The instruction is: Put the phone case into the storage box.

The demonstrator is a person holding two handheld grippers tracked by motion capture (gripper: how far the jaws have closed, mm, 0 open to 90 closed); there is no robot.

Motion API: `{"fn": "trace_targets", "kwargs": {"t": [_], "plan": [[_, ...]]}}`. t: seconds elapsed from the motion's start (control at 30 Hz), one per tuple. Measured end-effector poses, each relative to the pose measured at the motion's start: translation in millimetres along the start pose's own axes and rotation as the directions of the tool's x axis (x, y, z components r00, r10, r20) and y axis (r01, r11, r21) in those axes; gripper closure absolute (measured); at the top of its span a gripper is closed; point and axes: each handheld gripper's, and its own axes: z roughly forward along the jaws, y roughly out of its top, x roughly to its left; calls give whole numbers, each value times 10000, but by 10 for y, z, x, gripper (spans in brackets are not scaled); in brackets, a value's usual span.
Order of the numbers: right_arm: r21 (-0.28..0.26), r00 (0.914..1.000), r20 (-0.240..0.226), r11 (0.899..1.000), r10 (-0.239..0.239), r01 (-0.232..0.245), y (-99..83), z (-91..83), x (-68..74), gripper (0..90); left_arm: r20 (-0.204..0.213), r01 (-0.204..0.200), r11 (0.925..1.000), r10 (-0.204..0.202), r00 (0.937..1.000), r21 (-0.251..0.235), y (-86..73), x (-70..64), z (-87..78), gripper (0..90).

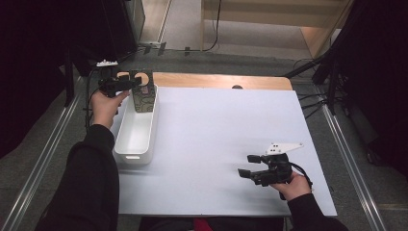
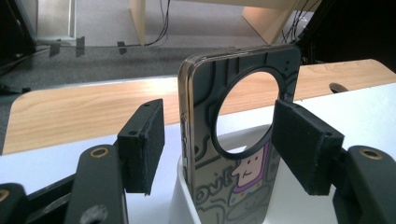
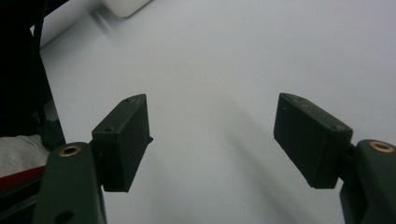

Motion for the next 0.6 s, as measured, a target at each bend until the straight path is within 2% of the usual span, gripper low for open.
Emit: {"fn": "trace_targets", "kwargs": {"t": [0.13, 0.3, 0.37, 0.5, 0.6], "plan": [[-54, 10000, 24, 10000, 20, -19, -7, -6, -3, 262, -63, 145, 9998, -144, 9999, 108, 17, -1, -38, 346], [-150, 10000, 12, 9999, 73, -72, -9, -36, -7, 262, 59, 431, 9989, -432, 9990, 181, 48, 11, -122, 346], [-162, 10000, 13, 9999, 48, -48, -2, -34, -11, 262, -5, 354, 9989, -354, 9994, 301, 60, -2, -163, 346], [-136, 10000, -59, 9999, -15, 14, 17, -17, -14, 262, 145, 457, 9979, -464, 9988, 452, 82, -20, -252, 345], [-86, 9999, -121, 10000, 9, -10, 32, -1, -19, 262, 244, 366, 9975, -382, 9990, 602, 86, -57, -306, 344]]}}
